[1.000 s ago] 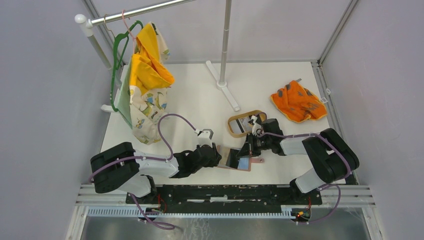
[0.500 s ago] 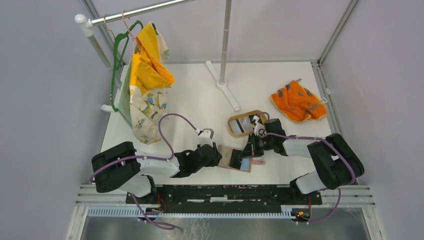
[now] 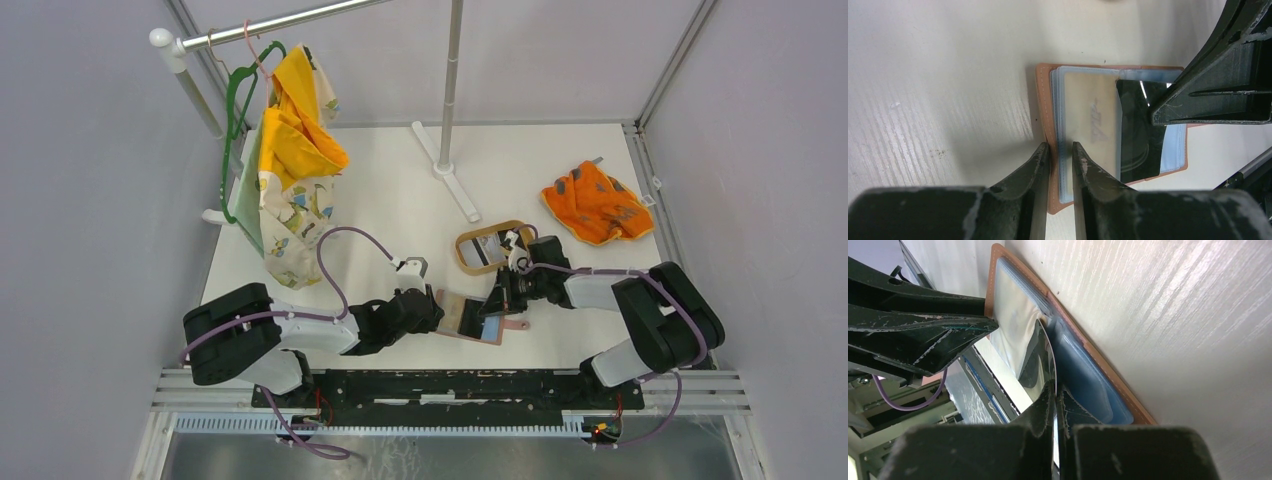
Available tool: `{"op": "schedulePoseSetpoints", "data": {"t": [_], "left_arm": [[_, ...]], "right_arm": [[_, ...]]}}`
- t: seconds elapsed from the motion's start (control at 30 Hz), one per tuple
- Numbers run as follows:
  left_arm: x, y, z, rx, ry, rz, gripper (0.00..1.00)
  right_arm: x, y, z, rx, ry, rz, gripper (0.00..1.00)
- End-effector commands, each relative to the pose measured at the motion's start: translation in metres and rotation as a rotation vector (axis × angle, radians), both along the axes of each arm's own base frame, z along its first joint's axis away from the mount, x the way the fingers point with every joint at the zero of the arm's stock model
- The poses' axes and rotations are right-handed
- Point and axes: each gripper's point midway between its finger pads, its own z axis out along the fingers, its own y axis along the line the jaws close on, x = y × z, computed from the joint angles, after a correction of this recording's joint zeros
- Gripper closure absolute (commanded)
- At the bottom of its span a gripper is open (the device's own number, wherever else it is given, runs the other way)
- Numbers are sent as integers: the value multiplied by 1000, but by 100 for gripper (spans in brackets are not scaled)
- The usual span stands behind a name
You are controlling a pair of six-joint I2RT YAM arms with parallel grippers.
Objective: Put the credit cards into the card holder
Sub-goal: Insert the credit card into the card holder.
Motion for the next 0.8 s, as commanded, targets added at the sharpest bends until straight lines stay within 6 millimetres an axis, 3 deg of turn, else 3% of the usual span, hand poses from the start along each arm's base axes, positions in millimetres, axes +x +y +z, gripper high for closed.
{"op": "schedulePoseSetpoints", "data": {"t": [0.0, 0.5, 0.77], "left_arm": [[-11, 15, -24, 111, 29, -45, 73], [-10, 8, -23, 108, 28, -66, 73], [-9, 13, -27, 124, 34, -38, 74]], "right_arm": [[-6, -17, -29, -139, 64, -40, 100], [2, -7, -22, -107, 73, -46, 100], [0, -17, -20, -137, 27, -55, 100]]}}
